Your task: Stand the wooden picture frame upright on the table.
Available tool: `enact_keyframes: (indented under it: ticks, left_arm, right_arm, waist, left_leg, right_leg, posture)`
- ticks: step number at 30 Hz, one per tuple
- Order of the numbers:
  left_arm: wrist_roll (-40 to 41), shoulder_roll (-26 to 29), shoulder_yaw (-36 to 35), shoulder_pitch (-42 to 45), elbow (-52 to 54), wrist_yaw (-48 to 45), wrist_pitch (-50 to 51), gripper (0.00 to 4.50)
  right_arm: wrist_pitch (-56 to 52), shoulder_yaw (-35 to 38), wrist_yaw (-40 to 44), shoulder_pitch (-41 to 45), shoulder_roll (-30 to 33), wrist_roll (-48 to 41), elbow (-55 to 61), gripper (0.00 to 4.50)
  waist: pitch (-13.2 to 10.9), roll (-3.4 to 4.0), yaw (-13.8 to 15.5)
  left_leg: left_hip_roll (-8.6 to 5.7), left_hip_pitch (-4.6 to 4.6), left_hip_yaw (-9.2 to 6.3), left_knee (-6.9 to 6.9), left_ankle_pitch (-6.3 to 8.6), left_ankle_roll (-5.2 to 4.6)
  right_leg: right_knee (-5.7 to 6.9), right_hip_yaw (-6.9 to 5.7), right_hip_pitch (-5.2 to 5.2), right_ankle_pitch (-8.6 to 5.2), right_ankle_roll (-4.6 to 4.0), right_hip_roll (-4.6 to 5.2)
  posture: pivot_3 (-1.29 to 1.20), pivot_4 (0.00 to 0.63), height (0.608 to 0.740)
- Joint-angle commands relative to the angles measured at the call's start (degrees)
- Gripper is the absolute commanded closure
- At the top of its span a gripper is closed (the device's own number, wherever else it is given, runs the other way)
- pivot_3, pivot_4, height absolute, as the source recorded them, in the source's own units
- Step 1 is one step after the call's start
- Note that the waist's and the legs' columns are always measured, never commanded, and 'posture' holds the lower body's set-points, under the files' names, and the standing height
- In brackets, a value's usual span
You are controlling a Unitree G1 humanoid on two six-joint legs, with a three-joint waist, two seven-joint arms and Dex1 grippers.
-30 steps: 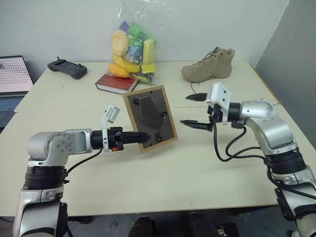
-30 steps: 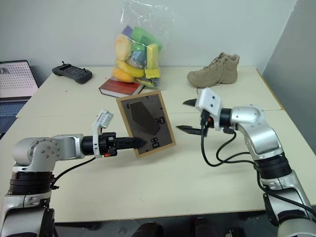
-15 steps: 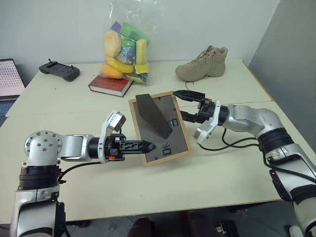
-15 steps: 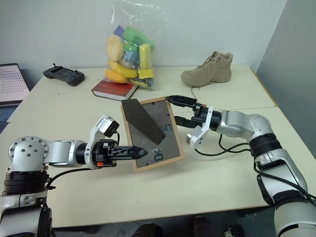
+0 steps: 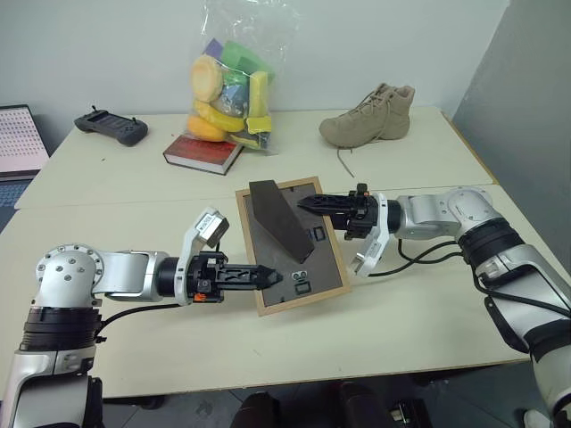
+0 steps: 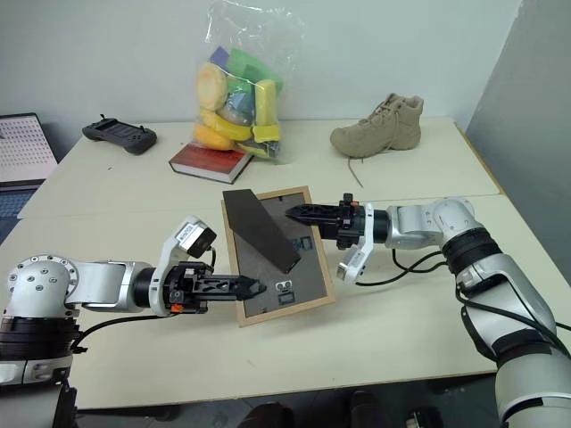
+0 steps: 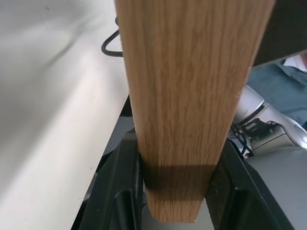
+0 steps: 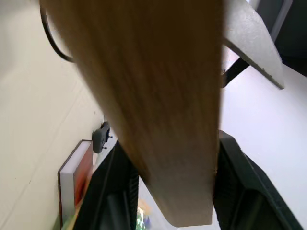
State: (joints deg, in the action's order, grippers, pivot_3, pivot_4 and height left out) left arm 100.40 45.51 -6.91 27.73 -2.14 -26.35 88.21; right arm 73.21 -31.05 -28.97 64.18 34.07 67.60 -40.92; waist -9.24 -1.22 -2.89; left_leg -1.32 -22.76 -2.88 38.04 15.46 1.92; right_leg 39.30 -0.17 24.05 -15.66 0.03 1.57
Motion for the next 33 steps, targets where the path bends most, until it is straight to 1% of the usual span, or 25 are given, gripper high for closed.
enact_keyframes:
  ticks: [1, 2, 4, 8, 9, 11, 12, 14, 15, 16, 17, 18, 19, 21, 22, 24, 26, 28, 30, 33]
  left_arm:
    - [-3.3, -1.4, -3.2, -1.4, 4.2, 1.7, -7.1, 2.51]
    - [-4.4, -2.0, -4.1, -1.6, 4.0, 2.5, -9.2, 2.39]
    - [-6.3, -2.5, -5.0, -1.7, 3.9, 3.2, -11.7, 1.93]
    - [-9.2, -2.2, -8.5, -2.3, 4.1, 5.4, -16.2, 1.07]
    - [-10.1, -1.9, -9.5, -3.2, 5.5, 5.6, -17.2, 0.82]
    - [-12.7, -1.8, -12.0, -5.8, 9.4, 6.7, -20.2, 0.44]
    - [-16.1, -1.2, -12.8, -8.0, 13.3, 6.5, -22.3, 0.17]
    - [-23.9, 0.2, -13.0, -12.7, 21.9, 6.9, -26.5, 0.0]
    - [-29.3, 1.4, -12.1, -15.2, 26.2, 7.3, -29.0, 0.0]
    - [-35.4, 2.8, -10.6, -17.4, 29.8, 7.5, -32.1, 0.0]
    - [-40.4, 3.7, -9.4, -19.0, 32.3, 7.8, -34.8, 0.0]
    - [-44.5, 3.6, -8.6, -20.1, 34.1, 9.1, -36.8, 0.0]
    - [-47.4, 2.1, -8.8, -20.8, 35.6, 11.3, -39.0, 0.0]
    - [-54.1, -0.2, -7.9, -22.8, 38.6, 13.9, -44.0, 0.0]
    - [-57.2, -1.2, -7.2, -23.8, 39.9, 14.5, -46.5, 0.0]
    - [-61.2, -4.1, -6.0, -25.3, 42.0, 16.0, -49.7, 0.0]
    - [-63.5, -7.4, -4.3, -26.2, 44.1, 17.2, -51.7, 0.0]
    - [-65.4, -9.1, -1.3, -26.9, 45.6, 16.8, -52.1, 0.0]
    - [-67.2, -9.6, 1.1, -27.2, 46.5, 16.0, -52.3, 0.0]
    - [-68.8, -9.6, 2.0, -27.9, 46.5, 14.8, -52.6, 0.0]
  right_arm:
    - [1.1, 0.7, -2.2, 1.6, 1.4, -2.1, 0.0, 3.01]
    - [1.5, 0.8, -2.1, 1.5, 1.7, -2.6, -0.3, 3.01]
    - [2.3, 0.9, -1.2, 1.5, 2.2, -4.0, -1.8, 3.17]
    - [5.8, 1.6, 4.7, 1.5, 2.6, -12.3, -8.5, 3.17]
    - [6.7, 1.6, 7.5, 1.7, 2.2, -15.8, -11.5, 3.17]
    - [6.1, 2.3, 16.8, 1.6, -0.2, -26.0, -18.9, 3.17]
    - [4.0, 3.4, 25.5, 0.9, -2.4, -33.6, -22.2, 3.17]
    - [-4.4, 6.7, 43.9, -1.3, -6.7, -48.5, -23.6, 3.17]
    - [-11.4, 8.9, 55.1, -2.6, -9.0, -56.4, -22.3, 3.17]
    - [-18.3, 11.6, 63.9, -3.5, -11.1, -63.0, -20.7, 3.17]
    - [-24.6, 13.9, 71.0, -4.1, -12.7, -68.3, -19.2, 3.17]
    - [-31.5, 16.1, 77.4, -4.3, -14.1, -72.6, -18.2, 3.17]
    - [-39.7, 18.3, 83.0, -4.0, -15.6, -76.1, -17.9, 3.17]
    - [-56.3, 21.6, 91.8, -2.7, -17.9, -81.6, -18.4, 3.17]
    - [-62.2, 22.6, 95.1, -2.4, -18.5, -83.0, -18.2, 3.17]
    - [-72.0, 23.8, 98.5, -1.5, -19.8, -84.4, -18.6, 3.18]
    - [-77.9, 23.8, 101.7, -1.1, -20.8, -84.0, -19.5, 3.18]
    - [-79.6, 23.6, 101.7, -1.3, -22.3, -82.3, -21.8, 3.18]
    - [-79.5, 24.5, 99.0, -1.3, -23.8, -81.6, -23.8, 3.18]
    - [-77.6, 25.3, 95.5, -1.6, -25.2, -80.1, -25.8, 3.18]
  waist:
    - [0.0, 0.0, 0.1]
    - [0.0, -0.01, 0.2]
    - [0.0, -0.01, 0.3]
    - [0.0, -0.01, 0.2]
    - [0.0, -0.03, 0.1]
    - [0.0, -0.03, 0.0]
    - [0.0, -0.06, -0.2]
    - [0.0, -0.12, -0.8]
    - [0.0, -0.14, -1.0]
    - [-0.1, -0.15, -1.1]
    - [-0.1, -0.13, -1.0]
    - [-0.1, -0.13, -0.8]
    - [-0.1, -0.05, -0.4]
    - [-0.2, 0.02, 0.3]
    - [-0.2, 0.02, 0.6]
    - [-0.2, 0.06, 1.2]
    - [-0.2, 0.06, 1.5]
    - [-0.2, 0.05, 1.8]
    - [-0.2, 0.05, 1.9]
    - [-0.2, 0.05, 1.9]
  left_leg:
    - [0.0, 0.0, 0.0, 0.0, 0.0, 0.0]
    - [-0.01, -0.01, 0.02, 0.0, 0.0, 0.0]
    - [-0.01, -0.01, 0.04, 0.01, 0.0, 0.0]
    - [0.02, 0.01, 0.11, 0.0, 0.0, -0.01]
    - [0.02, 0.01, 0.14, 0.0, 0.0, -0.01]
    - [0.04, 0.04, 0.18, 0.0, 0.0, -0.03]
    - [0.04, 0.05, 0.2, -0.01, 0.0, -0.03]
    - [0.1, 0.15, 0.18, -0.04, 0.01, -0.05]
    - [0.16, 0.3, 0.22, -0.06, 0.01, -0.06]
    - [0.26, 0.53, 0.21, -0.06, 0.06, -0.13]
    - [0.31, 0.63, 0.22, -0.07, 0.08, -0.16]
    - [0.32, 0.63, 0.19, -0.12, 0.1, -0.2]
    - [0.35, 0.65, 0.16, -0.12, 0.17, -0.31]
    - [0.34, 0.7, 0.16, -0.13, 0.24, -0.42]
    - [0.34, 0.75, 0.16, -0.12, 0.31, -0.49]
    - [0.36, 0.74, 0.13, -0.13, 0.47, -0.41]
    - [0.36, 0.72, 0.12, -0.12, 0.53, -0.36]
    - [0.35, 0.69, 0.1, -0.1, 0.55, -0.36]
    - [0.34, 0.7, 0.11, -0.1, 0.56, -0.36]
    - [0.32, 0.68, 0.11, -0.09, 0.56, -0.36]
  right_leg:
    - [0.0, 0.0, 0.0, 0.0, 0.0, 0.0]
    - [0.0, 0.01, 0.0, 0.0, 0.0, 0.0]
    - [0.0, -0.01, -0.01, 0.0, 0.0, 0.01]
    - [0.02, 0.04, -0.01, 0.0, 0.0, 0.01]
    - [0.02, 0.05, -0.01, 0.0, 0.0, 0.01]
    - [-0.04, 0.09, -0.08, 0.0, 0.0, 0.01]
    - [-0.07, 0.1, -0.08, 0.0, 0.0, 0.01]
    - [-0.21, 0.06, -0.27, 0.01, -0.01, 0.0]
    - [-0.31, 0.12, -0.41, 0.01, -0.01, -0.07]
    - [-0.36, 0.11, -0.69, 0.01, -0.02, -0.13]
    - [-0.4, 0.12, -0.75, 0.01, -0.02, -0.17]
    - [-0.38, 0.09, -0.77, 0.0, -0.02, -0.18]
    - [-0.4, 0.07, -0.78, 0.0, -0.02, -0.21]
    - [-0.36, 0.07, -0.78, 0.01, -0.03, -0.2]
    - [-0.32, 0.06, -0.82, 0.01, -0.03, -0.2]
    - [-0.32, -0.01, -0.8, 0.02, -0.04, -0.19]
    - [-0.33, -0.02, -0.78, 0.02, -0.05, -0.18]
    - [-0.34, -0.06, -0.77, 0.02, -0.04, -0.17]
    - [-0.33, -0.06, -0.77, 0.02, -0.04, -0.16]
    - [-0.29, -0.06, -0.77, 0.02, -0.04, -0.16]
  posture:
    - [0.0, 0.15, 0.74]
    - [0.0, 0.15, 0.74]
    - [0.0, 0.15, 0.74]
    - [0.0, 0.15, 0.74]
    - [0.0, 0.15, 0.74]
    - [0.0, 0.15, 0.74]
    - [0.0, 0.15, 0.74]
    - [0.0, 0.15, 0.74]
    - [0.0, 0.15, 0.74]
    - [0.0, 0.15, 0.74]
    - [0.0, 0.15, 0.74]
    - [0.0, 0.15, 0.74]
    - [0.0, 0.15, 0.74]
    - [0.0, 0.15, 0.74]
    - [0.0, 0.15, 0.74]
    - [0.0, 0.15, 0.74]
    - [0.0, 0.15, 0.74]
    - [0.0, 0.15, 0.74]
    - [0.0, 0.15, 0.74]
    - [0.0, 0.15, 0.74]
